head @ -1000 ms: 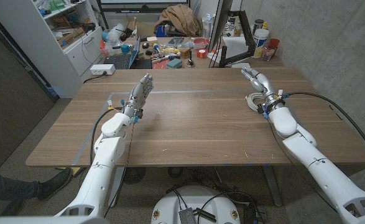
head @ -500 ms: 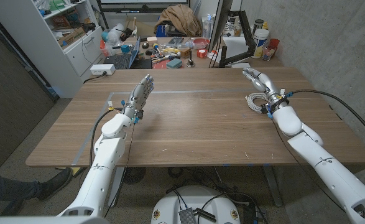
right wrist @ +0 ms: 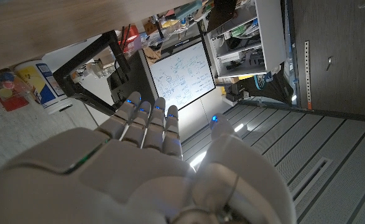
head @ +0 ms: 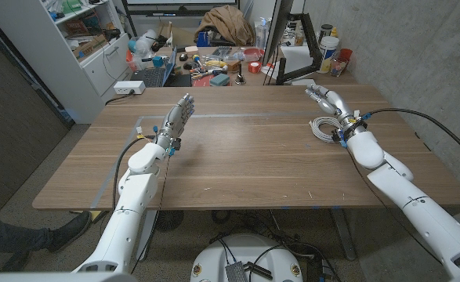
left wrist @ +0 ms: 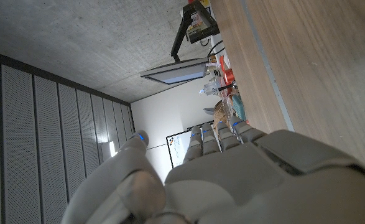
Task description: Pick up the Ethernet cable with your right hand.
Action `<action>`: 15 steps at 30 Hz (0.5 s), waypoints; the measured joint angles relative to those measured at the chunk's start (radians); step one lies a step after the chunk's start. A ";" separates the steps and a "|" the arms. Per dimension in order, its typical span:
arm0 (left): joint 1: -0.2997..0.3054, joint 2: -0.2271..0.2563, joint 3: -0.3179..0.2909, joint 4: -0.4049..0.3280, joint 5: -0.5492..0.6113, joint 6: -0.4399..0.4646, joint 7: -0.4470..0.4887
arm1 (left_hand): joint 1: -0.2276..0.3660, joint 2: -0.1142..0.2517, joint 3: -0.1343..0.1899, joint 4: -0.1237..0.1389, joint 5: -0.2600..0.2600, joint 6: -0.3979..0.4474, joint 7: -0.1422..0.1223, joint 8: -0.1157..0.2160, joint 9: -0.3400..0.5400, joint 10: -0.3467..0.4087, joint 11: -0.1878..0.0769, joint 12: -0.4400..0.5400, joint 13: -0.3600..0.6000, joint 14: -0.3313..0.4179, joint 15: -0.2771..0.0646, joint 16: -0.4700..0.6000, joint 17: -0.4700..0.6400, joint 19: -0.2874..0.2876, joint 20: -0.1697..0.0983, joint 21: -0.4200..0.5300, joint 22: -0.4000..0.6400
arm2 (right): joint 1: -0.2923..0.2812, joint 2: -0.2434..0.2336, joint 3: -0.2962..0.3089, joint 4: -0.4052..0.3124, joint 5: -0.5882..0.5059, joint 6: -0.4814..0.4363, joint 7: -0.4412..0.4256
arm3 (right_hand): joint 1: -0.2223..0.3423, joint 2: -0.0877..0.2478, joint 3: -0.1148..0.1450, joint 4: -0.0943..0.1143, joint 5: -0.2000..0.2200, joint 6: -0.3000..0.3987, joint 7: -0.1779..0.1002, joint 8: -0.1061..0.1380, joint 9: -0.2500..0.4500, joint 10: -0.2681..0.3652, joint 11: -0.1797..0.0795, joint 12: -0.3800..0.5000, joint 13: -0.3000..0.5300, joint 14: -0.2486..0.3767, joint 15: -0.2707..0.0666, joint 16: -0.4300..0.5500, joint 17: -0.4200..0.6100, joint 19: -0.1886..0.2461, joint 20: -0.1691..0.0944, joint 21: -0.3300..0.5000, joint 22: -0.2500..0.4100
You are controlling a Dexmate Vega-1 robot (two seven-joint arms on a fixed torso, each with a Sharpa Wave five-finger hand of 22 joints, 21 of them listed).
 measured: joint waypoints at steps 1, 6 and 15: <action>0.000 0.000 0.000 0.000 0.000 0.000 0.000 | 0.000 0.000 0.000 0.000 0.000 0.000 0.000 0.000 0.000 0.000 0.000 0.000 0.000 0.000 0.000 0.000 0.000 0.000 0.000 0.000 0.000 | 0.000 -0.001 0.000 0.000 0.000 0.000 0.000 | 0.000 0.000 0.000 0.000 0.000 0.000 0.000 0.000 0.000 0.000 0.000 0.000 0.000 0.000 0.000 0.000 0.000 0.000 0.000 0.000 0.000; -0.003 -0.002 0.000 0.001 -0.001 0.000 0.000 | 0.000 0.000 0.000 0.000 0.000 0.000 0.000 0.000 0.000 0.000 0.000 0.000 0.000 0.000 0.000 0.000 0.000 0.000 0.000 0.000 0.000 | 0.000 -0.013 -0.003 -0.009 -0.025 -0.009 -0.008 | 0.000 0.000 0.000 0.000 0.000 0.000 0.000 0.000 0.000 0.000 0.000 0.000 0.000 0.004 -0.004 0.000 0.000 0.000 0.000 -0.008 0.000; -0.009 -0.004 0.000 0.010 -0.004 -0.003 -0.002 | 0.000 0.000 0.000 0.000 0.000 0.000 0.000 0.000 0.000 0.000 0.000 0.000 0.000 0.000 0.000 0.000 0.000 0.000 0.000 0.000 0.000 | 0.000 -0.036 -0.011 -0.027 -0.074 -0.032 -0.019 | 0.005 0.005 0.000 0.000 0.000 0.004 -0.004 0.000 0.000 0.000 0.000 0.000 0.000 0.005 -0.005 0.000 0.000 0.004 0.004 -0.008 0.000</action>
